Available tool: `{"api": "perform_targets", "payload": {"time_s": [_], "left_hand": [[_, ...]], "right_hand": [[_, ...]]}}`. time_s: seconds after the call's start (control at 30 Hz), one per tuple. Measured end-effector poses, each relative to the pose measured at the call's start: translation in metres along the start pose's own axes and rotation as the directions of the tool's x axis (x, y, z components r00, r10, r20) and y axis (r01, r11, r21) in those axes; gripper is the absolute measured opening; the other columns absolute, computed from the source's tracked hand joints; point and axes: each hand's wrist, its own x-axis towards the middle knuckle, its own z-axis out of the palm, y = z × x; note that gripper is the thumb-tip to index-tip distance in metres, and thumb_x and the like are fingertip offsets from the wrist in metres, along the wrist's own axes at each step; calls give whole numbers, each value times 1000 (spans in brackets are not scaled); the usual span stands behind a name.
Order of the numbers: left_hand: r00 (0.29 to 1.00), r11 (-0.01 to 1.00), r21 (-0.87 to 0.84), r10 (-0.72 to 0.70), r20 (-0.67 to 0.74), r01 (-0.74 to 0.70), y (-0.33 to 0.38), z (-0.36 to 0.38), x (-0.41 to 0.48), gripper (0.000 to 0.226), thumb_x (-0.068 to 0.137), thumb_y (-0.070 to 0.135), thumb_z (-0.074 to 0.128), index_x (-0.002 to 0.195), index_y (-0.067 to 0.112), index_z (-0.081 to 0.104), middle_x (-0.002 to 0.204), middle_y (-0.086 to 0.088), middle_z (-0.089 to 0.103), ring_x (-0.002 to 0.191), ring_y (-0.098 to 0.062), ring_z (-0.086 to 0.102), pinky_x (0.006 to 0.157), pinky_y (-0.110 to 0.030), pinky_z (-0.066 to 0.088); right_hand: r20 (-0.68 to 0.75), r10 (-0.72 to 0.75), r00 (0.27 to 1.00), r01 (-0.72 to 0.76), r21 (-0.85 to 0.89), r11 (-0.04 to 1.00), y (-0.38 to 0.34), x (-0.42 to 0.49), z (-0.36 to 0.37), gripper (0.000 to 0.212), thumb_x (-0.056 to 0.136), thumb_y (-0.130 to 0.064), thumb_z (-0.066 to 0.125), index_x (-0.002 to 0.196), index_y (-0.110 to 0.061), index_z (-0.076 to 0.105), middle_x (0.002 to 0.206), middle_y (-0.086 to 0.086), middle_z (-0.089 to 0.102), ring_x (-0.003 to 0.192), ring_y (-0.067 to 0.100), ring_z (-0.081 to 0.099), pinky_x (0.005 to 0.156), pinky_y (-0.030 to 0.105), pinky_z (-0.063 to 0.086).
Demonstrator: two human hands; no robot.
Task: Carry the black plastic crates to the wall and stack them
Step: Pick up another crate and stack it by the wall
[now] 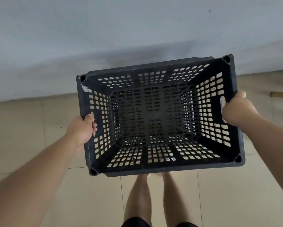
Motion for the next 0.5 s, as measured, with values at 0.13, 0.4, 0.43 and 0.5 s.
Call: {"api": "perform_targets", "payload": {"time_s": [0.13,0.4,0.43,0.5], "left_hand": [[1000,1000,-29,-11,3,11,8,-3,5,42,111,30,34,116,-3,60,89,-14,65,68,-16,59,53,-18,43],[1000,999,-54,2,-11,-3,4,4,9,40,110,34,37,111,1,59,90,-12,65,74,-16,61,61,-22,40],[1000,998,-55,9,-17,-10,5,5,8,39,110,34,37,112,2,58,93,-12,66,74,-16,62,61,-23,41],[1000,998,-62,11,-28,-13,5,7,8,38,110,34,37,114,2,58,95,-10,66,75,-16,63,62,-25,43]], "right_hand": [[-5,9,1000,-9,28,1000,-3,-1,-1,44,96,-4,48,138,7,38,119,30,53,106,45,56,78,44,39],[-29,42,999,-40,68,997,10,-10,9,36,98,-7,45,132,3,40,105,22,52,88,35,48,76,44,41],[-29,55,998,-53,72,996,9,-9,8,37,98,-6,45,133,3,38,104,22,49,88,35,47,76,44,40],[-19,71,997,-68,134,989,6,-5,6,33,99,-4,45,130,2,35,105,24,49,89,37,49,73,44,42]]}}
